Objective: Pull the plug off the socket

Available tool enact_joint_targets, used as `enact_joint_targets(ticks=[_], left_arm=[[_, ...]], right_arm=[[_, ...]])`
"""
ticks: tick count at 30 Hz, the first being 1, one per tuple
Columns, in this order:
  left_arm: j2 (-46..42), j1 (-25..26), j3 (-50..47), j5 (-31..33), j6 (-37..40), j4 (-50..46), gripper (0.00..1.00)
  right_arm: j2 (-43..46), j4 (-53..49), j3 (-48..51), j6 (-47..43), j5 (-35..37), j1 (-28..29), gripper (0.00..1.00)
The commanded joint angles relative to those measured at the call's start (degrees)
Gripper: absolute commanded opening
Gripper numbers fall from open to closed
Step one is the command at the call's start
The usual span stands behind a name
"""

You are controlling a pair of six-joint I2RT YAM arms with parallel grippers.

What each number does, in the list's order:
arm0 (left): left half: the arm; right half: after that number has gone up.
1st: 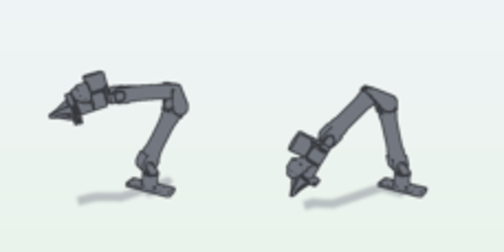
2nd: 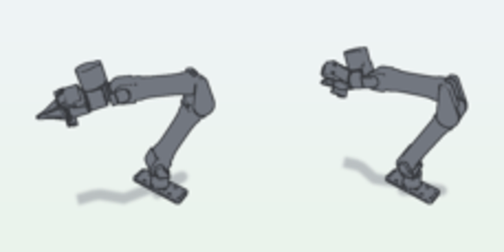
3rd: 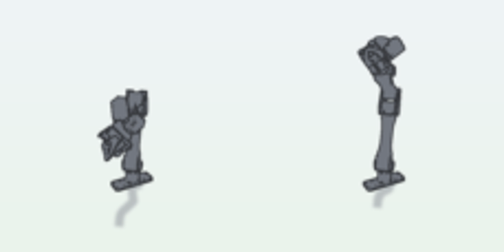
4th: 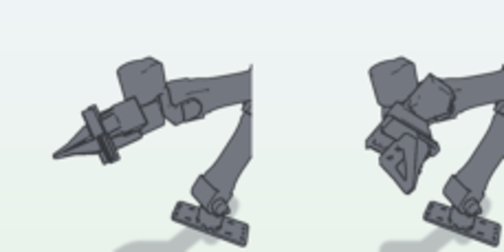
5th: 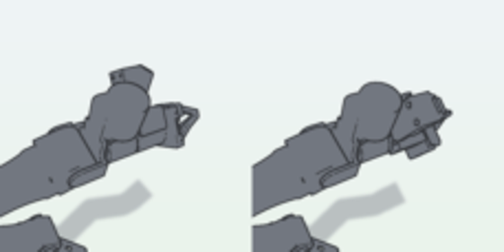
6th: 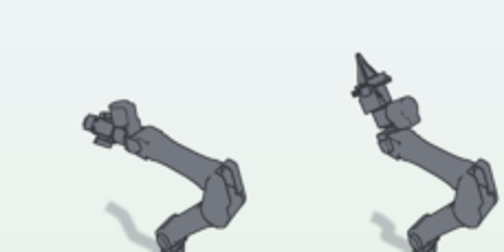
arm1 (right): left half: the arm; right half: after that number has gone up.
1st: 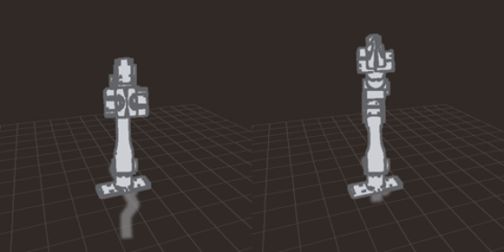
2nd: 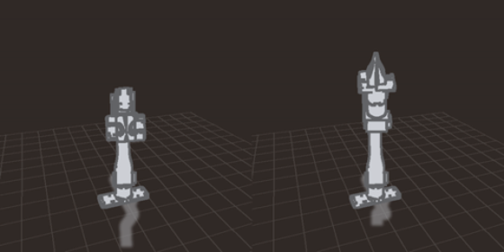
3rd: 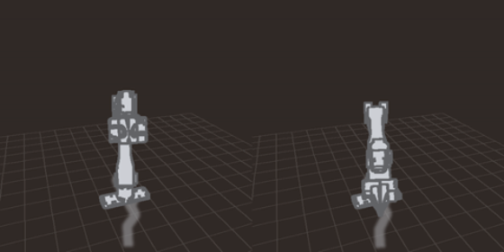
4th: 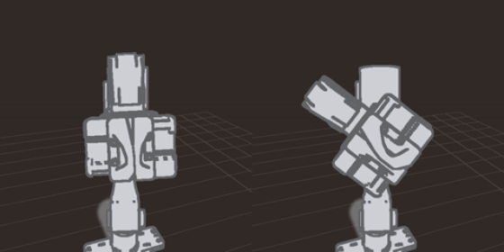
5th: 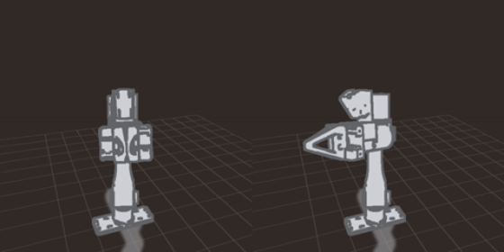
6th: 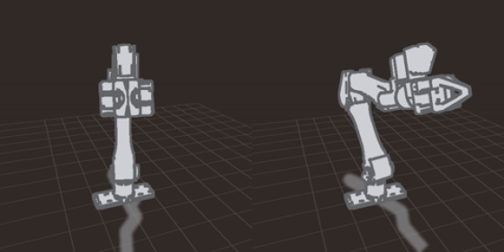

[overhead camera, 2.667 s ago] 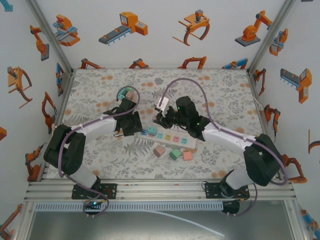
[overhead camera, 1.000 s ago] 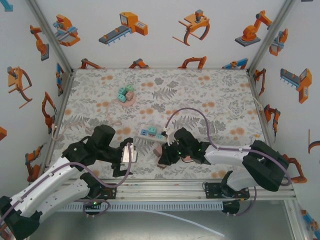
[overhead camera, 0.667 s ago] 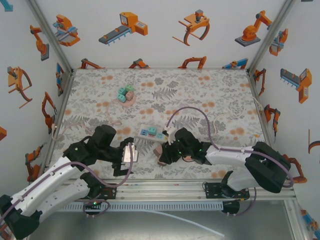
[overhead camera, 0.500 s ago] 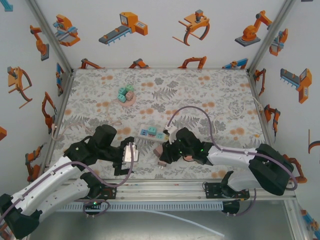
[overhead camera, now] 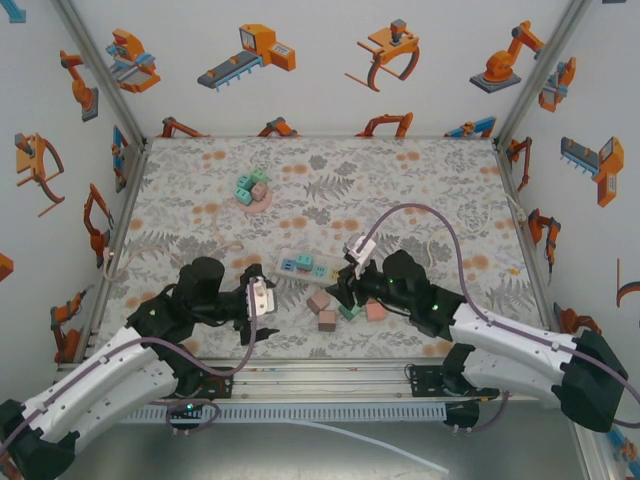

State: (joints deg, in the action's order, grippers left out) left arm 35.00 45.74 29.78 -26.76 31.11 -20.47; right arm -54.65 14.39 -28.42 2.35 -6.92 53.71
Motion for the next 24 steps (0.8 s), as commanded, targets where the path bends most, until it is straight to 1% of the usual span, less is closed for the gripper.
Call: enact_joint_targets(ticks=[1, 2, 4, 7, 10, 12, 14, 16, 19, 21, 24], left_arm=[[-1.41, 0.23, -1.71, 3.95, -10.11, 11.68, 0.97], [-1.51, 0.23, -1.98, 5.45, -12.41, 13.23, 0.97], [-1.21, 0.23, -2.23, 10.64, -20.51, 16.94, 0.97], [0.95, 0.19, -0.96, 22.57, -35.49, 19.21, 0.97], [3.58, -0.03, 0.98, 28.38, -43.05, 18.42, 0.97], [5.24, -0.48, 2.17, 32.0, -47.65, 17.48, 0.97], [6.89, -1.28, 3.44, 34.01, -50.6, 16.28, 0.97], [8.47, -2.54, 4.26, 35.31, -52.83, 15.68, 0.97], [10.65, -5.43, 4.41, 36.9, -57.66, 15.85, 0.97], [12.22, -8.77, 4.57, 35.75, -61.95, 15.4, 0.97], [15.77, -12.9, 5.6, 33.72, -66.73, 13.57, 0.97]], right_arm=[[0.8, 6.06, -1.44, -17.32, -1.2, 0.16, 0.54], [0.44, 7.57, -1.34, -19.69, -1.78, 0.16, 0.56], [-1.26, 12.23, -0.73, -24.24, -2.55, 0.16, 0.6], [-5.22, 19.79, 0.71, -30.88, -2.83, 0.16, 0.66], [-10.75, 23.39, -0.42, -34.25, -0.15, 0.16, 0.69], [-14.22, 23.38, -2.48, -34.05, 0.63, 0.07, 0.71], [-17.46, 23.31, -4.58, -31.39, 0.74, -0.25, 0.74], [-20.37, 22.16, -6.93, -27.44, -0.97, -1.47, 0.76], [-24.01, 15.83, -12.02, -21.12, -5.27, -3.67, 0.76], [-26.77, 7.96, -17.18, -18.35, -5.61, -4.38, 0.75], [-30.9, -2.41, -24.1, -16.63, -4.98, -5.0, 0.75]])
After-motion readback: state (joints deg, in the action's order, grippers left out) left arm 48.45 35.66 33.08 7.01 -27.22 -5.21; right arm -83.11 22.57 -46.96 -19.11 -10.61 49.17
